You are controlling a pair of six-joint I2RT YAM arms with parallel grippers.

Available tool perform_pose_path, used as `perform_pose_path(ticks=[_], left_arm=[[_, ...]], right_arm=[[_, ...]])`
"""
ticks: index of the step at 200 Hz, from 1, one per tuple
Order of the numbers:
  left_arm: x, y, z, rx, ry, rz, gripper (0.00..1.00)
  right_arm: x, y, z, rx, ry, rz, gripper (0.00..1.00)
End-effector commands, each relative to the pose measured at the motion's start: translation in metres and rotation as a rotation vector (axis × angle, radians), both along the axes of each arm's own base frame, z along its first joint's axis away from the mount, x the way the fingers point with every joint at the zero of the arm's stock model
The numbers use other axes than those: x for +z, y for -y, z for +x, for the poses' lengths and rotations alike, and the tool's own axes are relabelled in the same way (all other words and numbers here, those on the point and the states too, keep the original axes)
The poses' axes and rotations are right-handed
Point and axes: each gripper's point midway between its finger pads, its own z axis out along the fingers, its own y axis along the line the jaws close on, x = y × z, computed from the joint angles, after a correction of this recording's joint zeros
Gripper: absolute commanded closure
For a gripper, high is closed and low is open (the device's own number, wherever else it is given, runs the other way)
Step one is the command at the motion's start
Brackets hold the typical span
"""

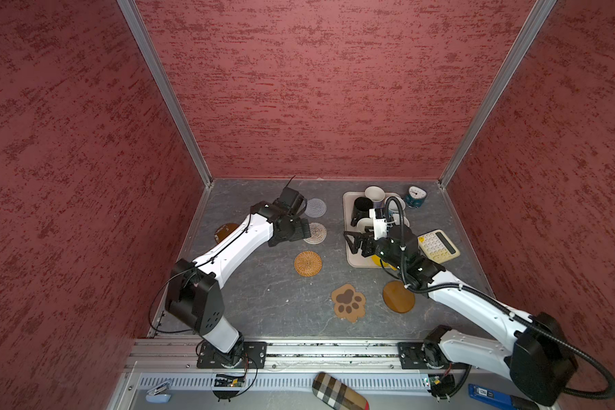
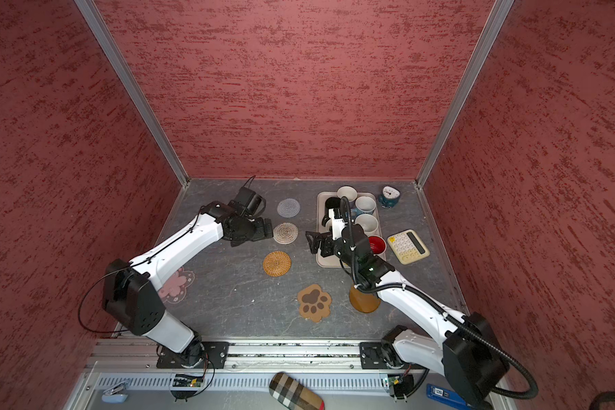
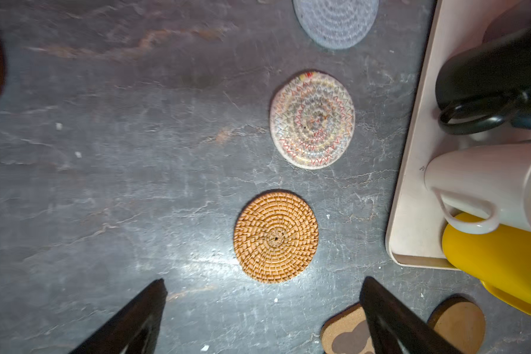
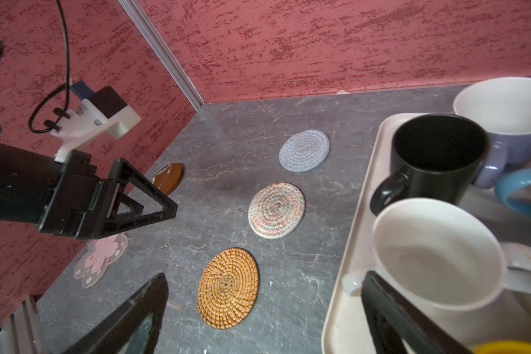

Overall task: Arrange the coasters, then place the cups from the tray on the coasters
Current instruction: 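Raise left gripper toward glossy brown wooden coaster while right gripper moves over coasters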

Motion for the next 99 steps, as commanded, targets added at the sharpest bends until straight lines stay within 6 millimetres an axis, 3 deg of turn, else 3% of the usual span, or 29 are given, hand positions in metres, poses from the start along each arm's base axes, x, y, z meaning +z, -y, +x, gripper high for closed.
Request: perform_pose_path(ticks=[1,49,53,99], left_arm=[[0.013,-0.051,-0.008,0.104,0.014,0.038,0.01],[0.032,-0.137,-0.010,0.367,0.036,-0.123,0.01],[0.032,-0.142,-0.009,0.384,0.036,-0.141,0.01],[0.024,-0.208,0.002,0.584,0.025,-0.250,0.00]], right_arm=[[0.015,-0.023,0.006,0.065,-0.003,0.015,0.01],[0.034,-0.077,0.028,0.150,0.003,0.028,0.01],[0.025,-0.085,0.033,0.161,-0.016,0.021,0.01],[0.024,-0.135,0.056,0.246,-0.020,0.047,0.01]])
